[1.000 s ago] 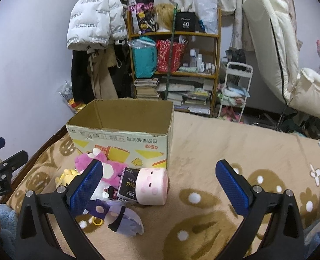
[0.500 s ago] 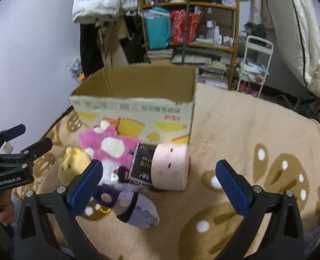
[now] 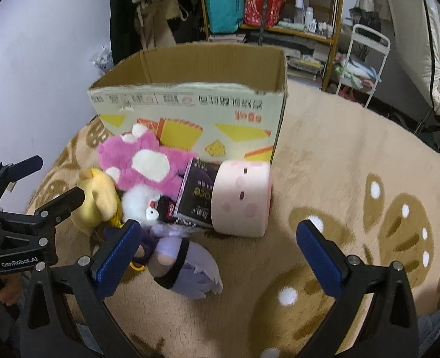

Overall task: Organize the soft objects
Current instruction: 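Move right gripper to lavender plush while left gripper approaches yellow bear plush, then close right gripper on lavender plush while left gripper closes on yellow bear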

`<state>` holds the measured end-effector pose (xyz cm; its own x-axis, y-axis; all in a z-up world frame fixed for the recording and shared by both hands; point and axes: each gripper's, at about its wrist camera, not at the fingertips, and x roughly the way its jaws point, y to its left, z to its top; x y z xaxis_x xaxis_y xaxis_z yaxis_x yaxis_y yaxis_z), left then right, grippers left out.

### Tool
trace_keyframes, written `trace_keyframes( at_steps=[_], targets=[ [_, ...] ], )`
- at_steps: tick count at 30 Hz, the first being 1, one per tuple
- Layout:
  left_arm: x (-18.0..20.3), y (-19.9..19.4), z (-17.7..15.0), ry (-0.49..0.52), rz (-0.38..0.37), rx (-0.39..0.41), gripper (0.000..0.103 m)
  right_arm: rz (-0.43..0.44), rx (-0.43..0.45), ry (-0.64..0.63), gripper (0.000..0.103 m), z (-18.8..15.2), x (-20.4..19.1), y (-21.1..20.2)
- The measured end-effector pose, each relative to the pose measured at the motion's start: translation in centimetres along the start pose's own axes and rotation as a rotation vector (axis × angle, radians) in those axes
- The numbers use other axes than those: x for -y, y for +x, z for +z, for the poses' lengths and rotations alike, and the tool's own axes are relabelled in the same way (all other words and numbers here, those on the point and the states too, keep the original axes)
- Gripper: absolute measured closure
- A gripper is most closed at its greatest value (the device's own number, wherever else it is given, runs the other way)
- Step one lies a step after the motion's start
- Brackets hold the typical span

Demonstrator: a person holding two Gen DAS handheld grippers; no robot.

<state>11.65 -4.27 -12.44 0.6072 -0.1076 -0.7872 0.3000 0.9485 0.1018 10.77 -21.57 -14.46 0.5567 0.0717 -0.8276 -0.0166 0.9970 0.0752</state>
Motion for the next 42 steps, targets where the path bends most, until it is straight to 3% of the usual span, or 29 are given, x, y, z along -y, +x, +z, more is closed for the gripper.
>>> trace_keyframes(
  at_steps=[10,17,30,32,35,37,40,42],
  targets=[
    [0.5,2.3,-0.8,0.01,-0.037,-0.079,0.004,0.014,-0.08,-0.008,0.0,-0.5,-0.3,1.4],
    [0.8,3.4,-1.2,0.016,-0.047,-0.12,0.004,0.065,-0.171,-0.01,0.0,-1.2,-0.5,2.9],
    [-0.2,5.4,-1.7,-0.037,-0.066,-0.194,0.004,0.157,-0.257,-0.018,0.0,-2.4,-2.4,5.1],
    [-0.2,5.8,-1.8,-0.038,-0.07,-0.206,0.004,0.185,-0.267,-0.021,0.004,-2.6,-2.8,5.3],
    [-0.4,5.8,-1.8,-0.054,-0.111,-0.212,0.013,0.211,-0.285,-0.035,0.011,-2.8,-3.5,5.6],
    [-0.5,5.8,-1.9,-0.061,-0.133,-0.214,0.022,0.236,-0.285,-0.044,0.021,-2.8,-3.9,5.5],
    [-0.3,5.8,-2.0,-0.055,-0.126,-0.215,0.027,0.264,-0.292,-0.052,0.034,-2.8,-4.6,5.7],
    [-0.3,5.7,-2.0,-0.059,-0.127,-0.211,0.03,0.268,-0.299,-0.057,0.034,-2.9,-5.1,5.9]
  ],
)
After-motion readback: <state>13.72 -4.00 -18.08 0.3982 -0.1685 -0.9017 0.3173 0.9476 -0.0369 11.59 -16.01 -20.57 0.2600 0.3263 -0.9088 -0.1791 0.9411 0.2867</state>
